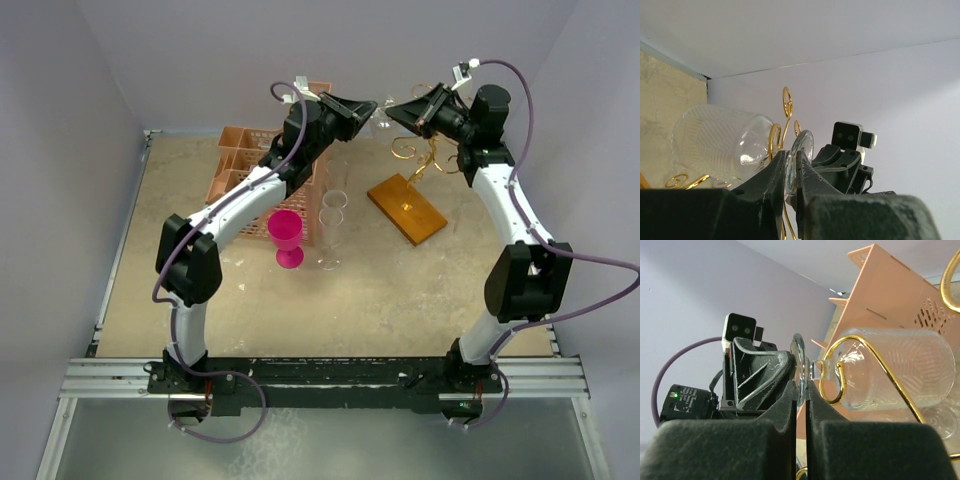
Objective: Take the wine glass off the wine glass rack
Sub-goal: Pick up the wine glass from the wine rack, then place the wine glass at the center of the board.
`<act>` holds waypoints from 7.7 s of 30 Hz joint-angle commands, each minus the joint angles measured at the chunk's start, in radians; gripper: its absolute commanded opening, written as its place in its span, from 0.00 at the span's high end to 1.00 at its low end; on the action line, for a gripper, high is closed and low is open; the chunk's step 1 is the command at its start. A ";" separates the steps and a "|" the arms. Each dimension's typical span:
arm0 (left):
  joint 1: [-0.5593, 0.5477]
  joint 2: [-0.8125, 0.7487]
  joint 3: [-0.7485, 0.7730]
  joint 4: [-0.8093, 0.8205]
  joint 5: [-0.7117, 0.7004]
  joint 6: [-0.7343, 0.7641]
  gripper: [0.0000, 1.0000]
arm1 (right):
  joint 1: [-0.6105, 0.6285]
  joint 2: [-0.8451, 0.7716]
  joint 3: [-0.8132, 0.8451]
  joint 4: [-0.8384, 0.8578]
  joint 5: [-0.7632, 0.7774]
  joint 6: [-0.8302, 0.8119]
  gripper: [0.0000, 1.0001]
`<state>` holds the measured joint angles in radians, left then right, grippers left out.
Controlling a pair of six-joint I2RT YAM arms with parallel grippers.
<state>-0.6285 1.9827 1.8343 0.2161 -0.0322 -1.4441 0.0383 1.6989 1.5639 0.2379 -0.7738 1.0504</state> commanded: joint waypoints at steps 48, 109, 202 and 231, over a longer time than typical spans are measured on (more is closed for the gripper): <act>0.040 -0.046 0.014 0.052 0.197 0.158 0.55 | 0.009 -0.038 0.041 0.094 0.034 0.184 1.00; 0.076 0.011 0.097 0.039 0.172 0.068 1.00 | -0.022 -0.311 0.298 -0.516 0.463 -0.648 0.11; 0.119 -0.205 0.023 0.015 0.419 0.098 1.00 | -0.311 -0.398 -0.087 -0.429 0.333 -0.737 0.13; 0.190 -0.551 -0.154 0.495 0.464 -0.391 1.00 | 0.135 -0.451 -0.177 0.659 -0.097 0.081 0.06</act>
<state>-0.4381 1.4914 1.6806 0.5247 0.4538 -1.7069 0.1383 1.2560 1.4193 0.4984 -0.8204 0.8818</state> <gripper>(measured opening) 0.023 0.933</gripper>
